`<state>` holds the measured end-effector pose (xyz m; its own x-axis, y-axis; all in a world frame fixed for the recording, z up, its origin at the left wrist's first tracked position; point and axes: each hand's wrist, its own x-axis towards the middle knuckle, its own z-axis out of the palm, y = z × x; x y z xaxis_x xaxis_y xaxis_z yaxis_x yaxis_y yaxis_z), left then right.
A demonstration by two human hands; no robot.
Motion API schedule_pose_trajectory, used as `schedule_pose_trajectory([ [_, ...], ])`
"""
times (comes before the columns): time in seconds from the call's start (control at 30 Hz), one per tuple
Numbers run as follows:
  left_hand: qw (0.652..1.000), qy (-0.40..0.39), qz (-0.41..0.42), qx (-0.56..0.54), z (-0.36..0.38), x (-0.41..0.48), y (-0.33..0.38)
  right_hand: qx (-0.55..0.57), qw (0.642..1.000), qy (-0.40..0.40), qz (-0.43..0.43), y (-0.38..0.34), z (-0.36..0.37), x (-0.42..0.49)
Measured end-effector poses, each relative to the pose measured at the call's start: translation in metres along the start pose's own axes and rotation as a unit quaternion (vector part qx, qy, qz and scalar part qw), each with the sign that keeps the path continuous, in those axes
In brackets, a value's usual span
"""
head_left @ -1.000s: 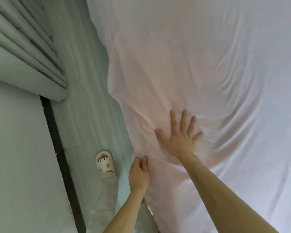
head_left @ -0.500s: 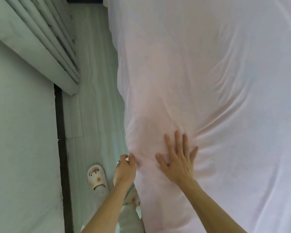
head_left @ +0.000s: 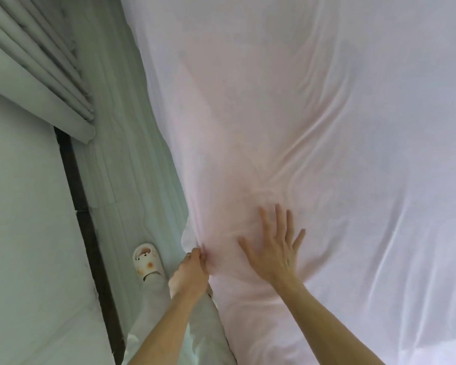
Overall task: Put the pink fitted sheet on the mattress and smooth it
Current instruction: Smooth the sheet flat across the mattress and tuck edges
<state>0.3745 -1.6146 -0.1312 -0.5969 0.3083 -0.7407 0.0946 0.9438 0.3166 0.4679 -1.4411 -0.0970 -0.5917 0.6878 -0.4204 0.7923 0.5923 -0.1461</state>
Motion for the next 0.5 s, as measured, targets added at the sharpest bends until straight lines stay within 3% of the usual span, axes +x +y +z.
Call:
schedule_pose_trajectory([
  [0.13,1.0,0.024,0.0,0.021,0.004,-0.005,-0.011,0.024,0.996,-0.064,0.053,0.014,-0.005,0.031],
  [0.33,0.998,0.04,-0.021,-0.052,-0.004,-0.025,0.005,0.048,0.973,-0.147,0.173,0.074,0.018,-0.087],
  [0.4,0.996,0.042,-0.011,-0.084,-0.002,-0.032,0.015,0.056,0.973,-0.135,0.181,0.073,0.011,-0.095],
  [0.5,0.989,0.023,-0.019,-0.143,0.009,-0.041,0.032,0.061,0.983,-0.054,0.166,0.058,-0.002,-0.079],
])
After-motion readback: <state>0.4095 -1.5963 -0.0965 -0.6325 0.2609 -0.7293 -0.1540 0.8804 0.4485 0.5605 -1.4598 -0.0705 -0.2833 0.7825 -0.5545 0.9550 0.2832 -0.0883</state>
